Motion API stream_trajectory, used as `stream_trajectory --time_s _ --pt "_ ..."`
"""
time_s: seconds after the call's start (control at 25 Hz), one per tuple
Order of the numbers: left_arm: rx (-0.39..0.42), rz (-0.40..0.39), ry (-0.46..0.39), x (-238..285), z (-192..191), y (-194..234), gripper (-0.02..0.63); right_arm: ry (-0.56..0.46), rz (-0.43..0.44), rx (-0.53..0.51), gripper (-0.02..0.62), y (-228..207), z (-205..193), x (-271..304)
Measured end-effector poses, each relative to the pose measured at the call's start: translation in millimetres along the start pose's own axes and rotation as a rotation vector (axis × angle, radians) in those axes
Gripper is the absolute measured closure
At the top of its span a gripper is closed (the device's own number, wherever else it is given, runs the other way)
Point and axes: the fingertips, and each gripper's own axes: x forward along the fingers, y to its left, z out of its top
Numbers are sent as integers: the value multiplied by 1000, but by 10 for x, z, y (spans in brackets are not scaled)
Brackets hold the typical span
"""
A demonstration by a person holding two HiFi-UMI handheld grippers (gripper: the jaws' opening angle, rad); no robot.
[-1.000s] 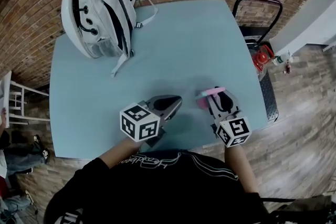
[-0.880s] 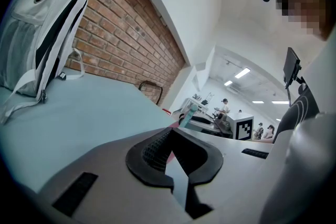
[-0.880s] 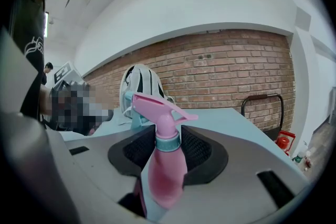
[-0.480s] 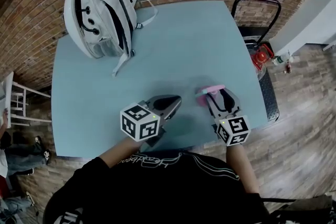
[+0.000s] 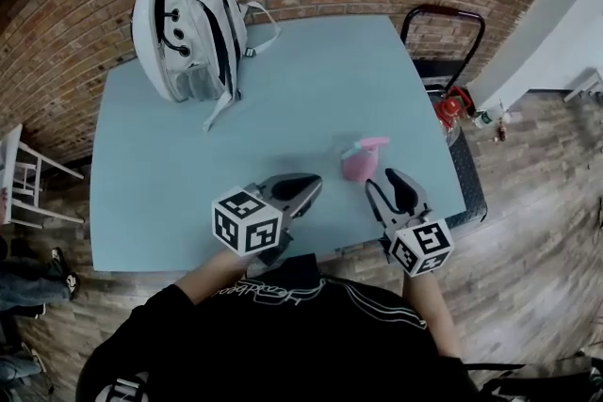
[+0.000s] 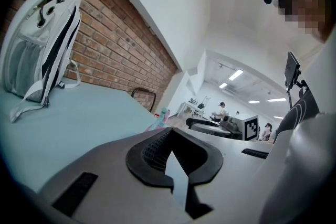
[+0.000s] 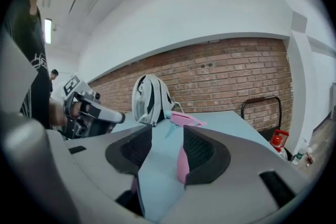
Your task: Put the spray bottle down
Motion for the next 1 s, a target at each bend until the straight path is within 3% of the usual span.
stream_trajectory --time_s 0.2,0.32,0.4,0.64,1.0 --pt "59 -43 -30 -263 -15 -415 600 -48 129 9 428 548 259 -410" --pt "87 -75 -52 -417 11 -710 600 -70 195 49 531 863 385 -667" --pt "117 -103 -64 -521 50 -934 600 -63 229 39 558 1052 450 -806" --pt "253 -167 -89 -825 150 -1502 600 -32 304 42 569 1449 539 -1124" --pt "260 -185 -89 -950 19 -1817 600 -41 329 105 580 1653 500 -1422"
